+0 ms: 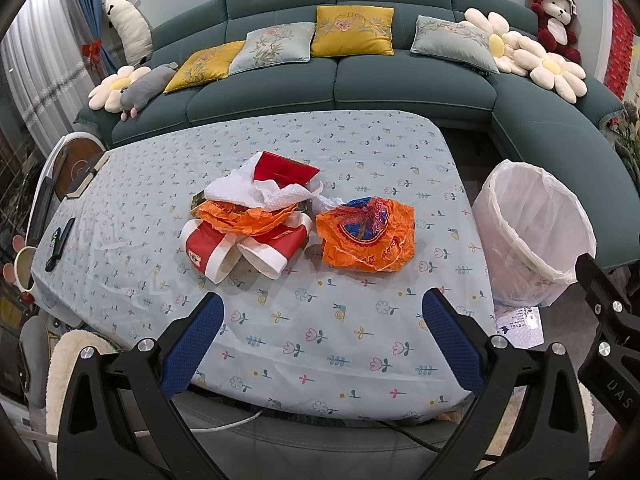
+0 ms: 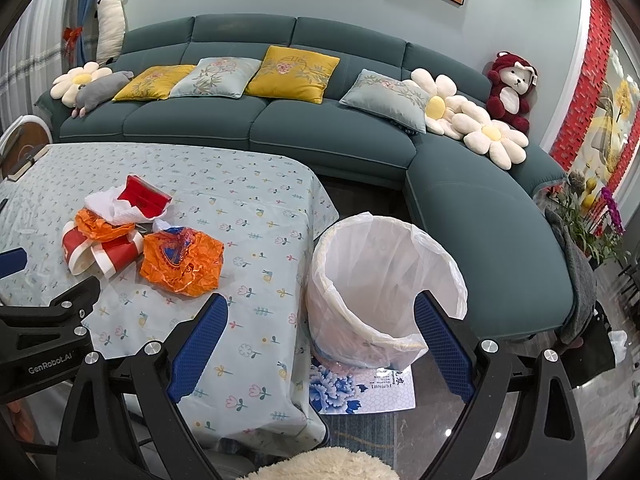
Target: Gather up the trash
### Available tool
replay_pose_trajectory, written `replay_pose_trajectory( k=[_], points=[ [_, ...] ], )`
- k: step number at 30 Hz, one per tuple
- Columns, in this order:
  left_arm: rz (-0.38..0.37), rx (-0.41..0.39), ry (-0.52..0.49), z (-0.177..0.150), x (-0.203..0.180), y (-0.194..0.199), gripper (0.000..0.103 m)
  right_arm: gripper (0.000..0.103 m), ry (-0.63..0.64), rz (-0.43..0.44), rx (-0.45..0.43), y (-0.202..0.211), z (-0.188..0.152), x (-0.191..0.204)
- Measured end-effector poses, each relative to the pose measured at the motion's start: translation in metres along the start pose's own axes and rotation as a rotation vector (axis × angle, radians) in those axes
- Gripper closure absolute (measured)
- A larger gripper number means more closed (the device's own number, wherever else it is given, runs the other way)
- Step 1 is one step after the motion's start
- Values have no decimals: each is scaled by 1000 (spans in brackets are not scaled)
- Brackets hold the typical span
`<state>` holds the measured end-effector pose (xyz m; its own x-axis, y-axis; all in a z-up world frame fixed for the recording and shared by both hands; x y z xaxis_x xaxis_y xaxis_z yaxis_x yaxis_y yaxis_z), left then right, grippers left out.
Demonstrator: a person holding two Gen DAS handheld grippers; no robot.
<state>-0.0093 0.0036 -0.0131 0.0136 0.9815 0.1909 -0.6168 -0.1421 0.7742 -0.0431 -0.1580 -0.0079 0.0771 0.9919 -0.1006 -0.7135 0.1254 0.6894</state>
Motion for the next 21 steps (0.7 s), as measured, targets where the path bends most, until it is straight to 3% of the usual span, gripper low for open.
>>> replay_pose_trajectory(
  k=[13, 19, 21],
  points=[
    [-12, 0, -5, 1, -1, -1, 8, 13, -1, -7, -1, 0, 0, 0],
    [-37, -1, 20, 9, 16, -15, 8, 13, -40, -30, -13, -5, 3, -2],
    [-10, 0, 34, 11, 26, -24, 8, 13, -67, -39, -17, -8, 7, -2]
  ],
)
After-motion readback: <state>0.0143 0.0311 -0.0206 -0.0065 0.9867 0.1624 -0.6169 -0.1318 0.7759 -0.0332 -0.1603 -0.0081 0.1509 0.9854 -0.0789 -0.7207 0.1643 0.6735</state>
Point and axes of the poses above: each gripper's, at about its wrist camera, not at the fingertips, and y roughly against the way its jaws point, x to its left, z to its top, the point moved 1 cm from there along -y, roughly the way its jaws point, and after that the axes turned 6 degrees about z, right-handed, at the moved point
